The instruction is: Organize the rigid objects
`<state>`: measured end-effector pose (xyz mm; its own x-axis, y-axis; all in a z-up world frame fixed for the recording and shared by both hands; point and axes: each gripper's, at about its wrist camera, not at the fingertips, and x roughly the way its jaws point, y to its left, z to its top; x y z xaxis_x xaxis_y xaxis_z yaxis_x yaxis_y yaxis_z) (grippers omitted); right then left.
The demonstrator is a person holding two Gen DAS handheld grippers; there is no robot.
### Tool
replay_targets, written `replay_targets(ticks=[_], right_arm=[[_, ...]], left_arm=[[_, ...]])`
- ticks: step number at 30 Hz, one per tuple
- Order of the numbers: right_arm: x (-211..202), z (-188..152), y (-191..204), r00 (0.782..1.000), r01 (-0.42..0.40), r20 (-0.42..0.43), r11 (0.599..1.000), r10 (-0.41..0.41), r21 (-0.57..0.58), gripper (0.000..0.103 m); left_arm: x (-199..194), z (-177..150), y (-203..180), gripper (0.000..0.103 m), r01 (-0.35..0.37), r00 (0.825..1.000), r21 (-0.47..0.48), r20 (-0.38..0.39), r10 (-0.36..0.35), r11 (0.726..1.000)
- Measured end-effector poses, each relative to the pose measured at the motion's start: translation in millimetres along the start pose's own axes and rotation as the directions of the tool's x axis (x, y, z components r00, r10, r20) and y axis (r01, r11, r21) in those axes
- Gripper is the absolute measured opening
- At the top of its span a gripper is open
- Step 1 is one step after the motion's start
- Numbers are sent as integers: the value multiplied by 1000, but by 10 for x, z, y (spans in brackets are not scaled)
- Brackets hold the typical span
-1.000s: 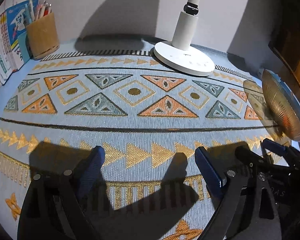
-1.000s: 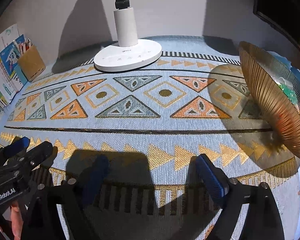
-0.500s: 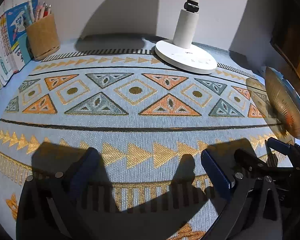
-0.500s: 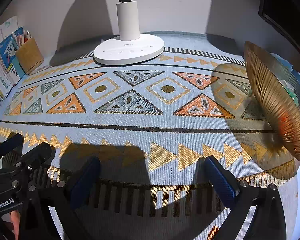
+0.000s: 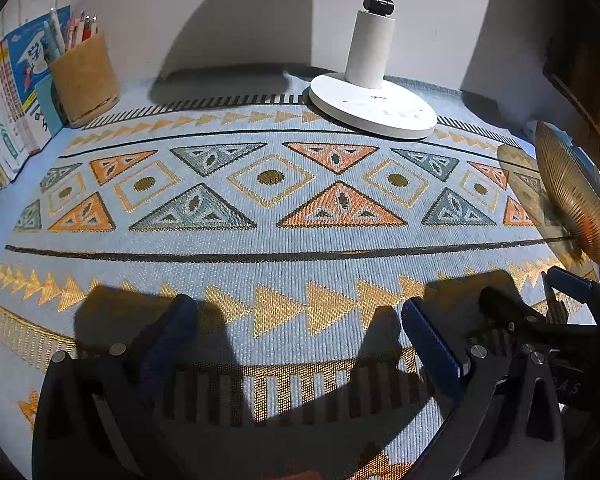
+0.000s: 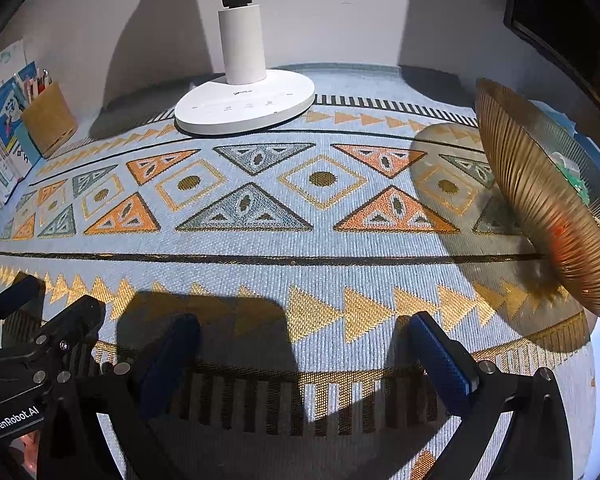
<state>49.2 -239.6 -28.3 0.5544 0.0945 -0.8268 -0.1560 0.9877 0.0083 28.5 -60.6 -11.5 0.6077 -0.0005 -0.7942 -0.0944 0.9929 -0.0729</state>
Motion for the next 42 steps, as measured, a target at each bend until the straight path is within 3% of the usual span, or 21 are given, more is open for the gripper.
replay_targets(ticks=[25,28,31,42], right_arm=[[22,-20,-15,1000,-5,4,1000,5,0,103],[2,-19,-75,1000,8,16,999,-9,40,103],[-89,-26,-198,996,-63,68,994,57,91,103],[-156,-16,-172,994,-38,107,996,29,87,103]], left_arm=[[22,-5,-38,102,-23,1000,21,-10,23,1000],[39,-8,-82,103,-50,999,47,-17,51,998],[38,-7,-81,103,-49,999,46,-18,50,998],[22,-15,-75,102,-47,999,54,-26,48,997]])
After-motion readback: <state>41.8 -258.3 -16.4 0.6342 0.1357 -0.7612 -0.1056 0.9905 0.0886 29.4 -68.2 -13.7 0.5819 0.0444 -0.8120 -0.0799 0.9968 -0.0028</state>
